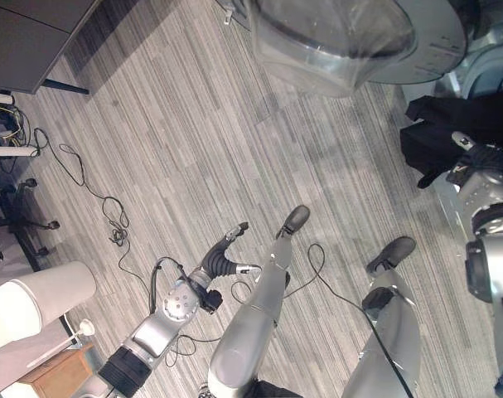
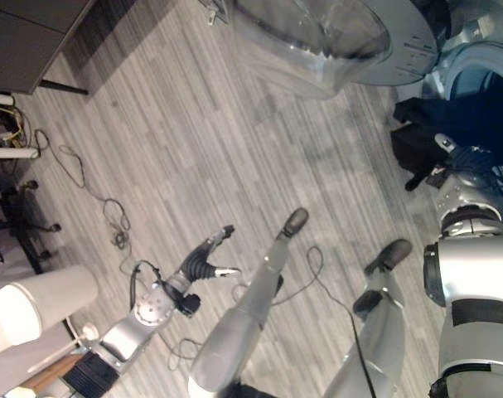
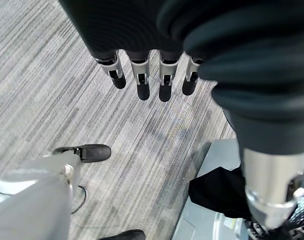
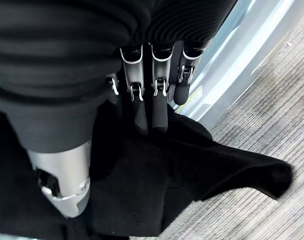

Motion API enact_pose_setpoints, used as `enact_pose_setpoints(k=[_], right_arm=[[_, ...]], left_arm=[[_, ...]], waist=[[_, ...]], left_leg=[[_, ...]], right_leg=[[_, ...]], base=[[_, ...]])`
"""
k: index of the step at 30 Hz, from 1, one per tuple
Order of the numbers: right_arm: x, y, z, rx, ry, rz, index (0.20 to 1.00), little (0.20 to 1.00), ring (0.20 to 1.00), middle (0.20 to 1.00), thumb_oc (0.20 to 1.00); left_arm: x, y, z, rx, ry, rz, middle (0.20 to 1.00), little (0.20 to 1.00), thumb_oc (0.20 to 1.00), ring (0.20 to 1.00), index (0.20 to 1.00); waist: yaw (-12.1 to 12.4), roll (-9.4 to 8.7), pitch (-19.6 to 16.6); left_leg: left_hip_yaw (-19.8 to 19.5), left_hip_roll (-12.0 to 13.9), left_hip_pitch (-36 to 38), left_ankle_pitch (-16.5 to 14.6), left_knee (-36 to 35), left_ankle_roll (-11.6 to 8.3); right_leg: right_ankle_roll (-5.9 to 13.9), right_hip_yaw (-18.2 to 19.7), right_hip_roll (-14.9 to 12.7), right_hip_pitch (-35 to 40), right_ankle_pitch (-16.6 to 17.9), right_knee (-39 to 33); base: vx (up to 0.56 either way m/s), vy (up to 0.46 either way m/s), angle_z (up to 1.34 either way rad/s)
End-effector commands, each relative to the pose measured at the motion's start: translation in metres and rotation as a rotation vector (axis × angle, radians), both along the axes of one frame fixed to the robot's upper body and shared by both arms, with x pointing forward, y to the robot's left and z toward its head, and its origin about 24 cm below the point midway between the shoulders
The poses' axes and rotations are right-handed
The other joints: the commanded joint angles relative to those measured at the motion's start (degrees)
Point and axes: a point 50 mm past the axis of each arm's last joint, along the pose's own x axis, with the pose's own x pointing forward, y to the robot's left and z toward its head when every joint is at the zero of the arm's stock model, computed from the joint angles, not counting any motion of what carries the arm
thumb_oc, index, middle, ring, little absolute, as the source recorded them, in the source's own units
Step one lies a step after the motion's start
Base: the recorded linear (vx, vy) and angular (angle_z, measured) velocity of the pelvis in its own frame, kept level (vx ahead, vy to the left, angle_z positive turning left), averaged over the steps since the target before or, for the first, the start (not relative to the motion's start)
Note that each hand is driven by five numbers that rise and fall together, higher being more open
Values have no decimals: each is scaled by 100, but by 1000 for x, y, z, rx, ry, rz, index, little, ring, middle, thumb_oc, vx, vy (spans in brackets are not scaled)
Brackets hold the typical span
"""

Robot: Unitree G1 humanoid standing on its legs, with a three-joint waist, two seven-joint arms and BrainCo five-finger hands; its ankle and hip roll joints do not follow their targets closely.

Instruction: Grab the laundry basket,head to the washer,open it,put in the laundry and shut it.

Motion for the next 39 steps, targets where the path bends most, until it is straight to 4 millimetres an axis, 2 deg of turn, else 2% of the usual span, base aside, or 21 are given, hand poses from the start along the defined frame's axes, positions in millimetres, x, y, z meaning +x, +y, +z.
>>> enact_pose_setpoints(k=[1, 2, 3, 13, 14, 17, 18, 19, 20, 21, 22, 25, 27, 28, 29, 31, 33, 35, 37, 38, 39], right_arm=[[-12, -22, 63, -36, -235, -50, 915, 915, 915, 915, 915], [-12, -22, 63, -34, -236, -49, 915, 915, 915, 915, 915], [-10, -19, 63, 26, -287, -41, 200, 200, 200, 200, 200], [1, -2, 72, 210, -517, -21, 200, 200, 200, 200, 200], [1, 1, 82, 300, -653, -37, 200, 200, 200, 200, 200], [-1, 9, 92, 389, -832, -92, 200, 200, 200, 200, 200], [-5, 17, 101, 423, -972, -123, 200, 200, 200, 200, 200], [-13, 27, 111, 386, -1070, -170, 200, 200, 200, 200, 200], [-18, 33, 116, 304, -1061, -210, 200, 200, 200, 200, 200], [-26, 38, 119, 93, -977, -309, 200, 200, 200, 200, 200], [-26, 40, 120, 87, -973, -315, 200, 200, 200, 200, 200], [-48, 28, 131, -496, -683, -634, 200, 200, 200, 200, 200], [-71, -2, 157, -817, -456, -845, 200, 200, 200, 200, 200], [-77, -6, 167, -876, -425, -883, 200, 200, 200, 200, 200], [-92, -23, 183, -1034, -285, -986, 200, 200, 200, 200, 200], [-101, -34, 192, -1202, -108, -1036, 200, 200, 200, 200, 200], [-102, -33, 206, -1302, -21, -1036, 200, 200, 200, 200, 200], [-100, -24, 222, -1331, -38, -1023, 200, 200, 200, 200, 200], [-93, -15, 233, -1229, -121, -924, 200, 200, 200, 200, 200], [-83, -16, 230, -1125, -152, -795, 200, 200, 200, 200, 200], [-62, -18, 216, -855, -205, -471, 1000, 1000, 1000, 1000, 1000]], left_arm=[[2, 4, 24, -16, -115, -12, 1000, 1000, 1000, 1000, 1000], [2, 4, 24, -15, -115, -11, 1000, 1000, 1000, 1000, 1000], [3, 5, 26, -17, -123, 2, 1000, 1000, 1000, 1000, 1000], [4, 7, 25, 8, -127, 7, 1000, 1000, 1000, 1000, 1000], [6, 8, 26, 11, -133, 19, 1000, 1000, 1000, 1000, 1000], [9, 11, 27, 23, -139, 42, 1000, 1000, 1000, 1000, 1000], [9, 12, 25, 8, -133, 71, 1000, 1000, 1000, 1000, 1000], [8, 14, 21, 2, -117, 89, 1000, 1000, 1000, 1000, 1000], [7, 15, 19, 2, -108, 95, 1000, 1000, 1000, 1000, 1000], [4, 18, 18, -14, -102, 107, 1000, 1000, 1000, 1000, 1000], [4, 18, 18, -15, -101, 107, 1000, 1000, 1000, 1000, 1000], [-3, 23, 15, -12, -110, 129, 1000, 1000, 1000, 1000, 1000], [-5, 30, 16, 24, -127, 117, 1000, 1000, 1000, 1000, 1000], [-6, 31, 17, 21, -131, 117, 1000, 1000, 1000, 1000, 1000], [-7, 33, 19, 13, -141, 115, 1000, 1000, 1000, 1000, 1000], [-7, 35, 21, 0, -147, 121, 1000, 1000, 1000, 1000, 1000], [-7, 36, 24, -18, -162, 126, 1000, 1000, 1000, 1000, 1000], [-7, 37, 26, -14, -179, 128, 1000, 1000, 1000, 1000, 1000], [-7, 38, 23, -22, -163, 137, 1000, 1000, 1000, 1000, 1000], [-5, 38, 23, -27, -159, 139, 1000, 1000, 1000, 1000, 1000], [-1, 39, 22, -31, -143, 142, 1000, 1000, 1000, 1000, 1000]], waist=[[-23, 366, 263], [-25, 361, 263], [-43, 337, 263], [-154, 158, 174], [-193, 122, 104], [-249, 54, -11], [-310, 43, -40], [-382, 19, -105], [-413, 5, -129], [-496, 54, -126], [-494, 57, -122], [-573, 280, -92], [-580, 422, -159], [-587, 462, -176], [-575, 503, -231], [-561, 509, -282], [-531, 537, -326], [-499, 571, -377], [-456, 612, -450], [-456, 605, -453], [-492, 555, -437]], left_leg=[[753, -49, 31, -28, -409, 353], [753, -48, 32, -29, -410, 352], [761, -24, 67, -26, -454, 347], [878, 70, 537, -138, -569, 369], [917, 82, 666, -175, -593, 372], [972, 110, 926, -254, -616, 384], [1012, 109, 1008, -198, -598, 404], [1056, 123, 1147, -245, -578, 431], [1082, 121, 1235, -283, -553, 450], [1140, 99, 1333, -349, -458, 500], [1147, 97, 1336, -355, -451, 503], [1204, 10, 1241, -307, -326, 505], [1279, -9, 1129, -208, -407, 472], [1291, -9, 1120, -187, -438, 466], [1316, -11, 1129, -148, -522, 456], [1326, -8, 1152, -112, -614, 451], [1357, -8, 1165, -81, -706, 444], [1393, -7, 1174, -49, -792, 437], [1414, 5, 1214, 14, -885, 421], [1437, 19, 1236, 38, -930, 413], [1466, 37, 1269, 50, -987, 401]], right_leg=[[182, 401, 277, 185, -952, 250], [181, 400, 278, 186, -952, 248], [185, 391, 298, 219, -944, 227], [190, 366, 402, 809, -745, -243], [197, 396, 431, 980, -681, -407], [208, 448, 482, 1319, -558, -714], [187, 451, 492, 1413, -361, -857], [197, 519, 515, 1574, -289, -999], [205, 562, 522, 1680, -257, -1066], [212, 664, 484, 1724, -239, -1052], [214, 672, 482, 1724, -241, -1045], [208, 803, 353, 1546, -265, -902], [221, 906, 302, 1374, -268, -825], [225, 923, 296, 1339, -268, -807], [231, 954, 297, 1291, -260, -784], [246, 959, 287, 1251, -237, -781], [264, 970, 274, 1191, -198, -813], [279, 992, 269, 1156, -165, -858], [291, 1007, 269, 1166, -123, -924], [294, 1024, 271, 1180, -104, -951], [282, 1070, 283, 1174, -83, -976]], base=[[8, -47, 2], [8, -56, 5], [4, -29, 6], [3, -1, 0], [21, 18, -9], [4, 44, -22], [-37, 111, -31], [-36, 109, -28], [58, 94, -34], [35, 63, -31], [24, 67, -26], [-10, 42, -12], [-12, 71, 1], [0, 70, 18], [9, 53, 17], [5, 31, 10], [-3, 8, 4], [8, 7, -16], [16, 11, -24], [8, -3, -13], [12, -5, -5]])
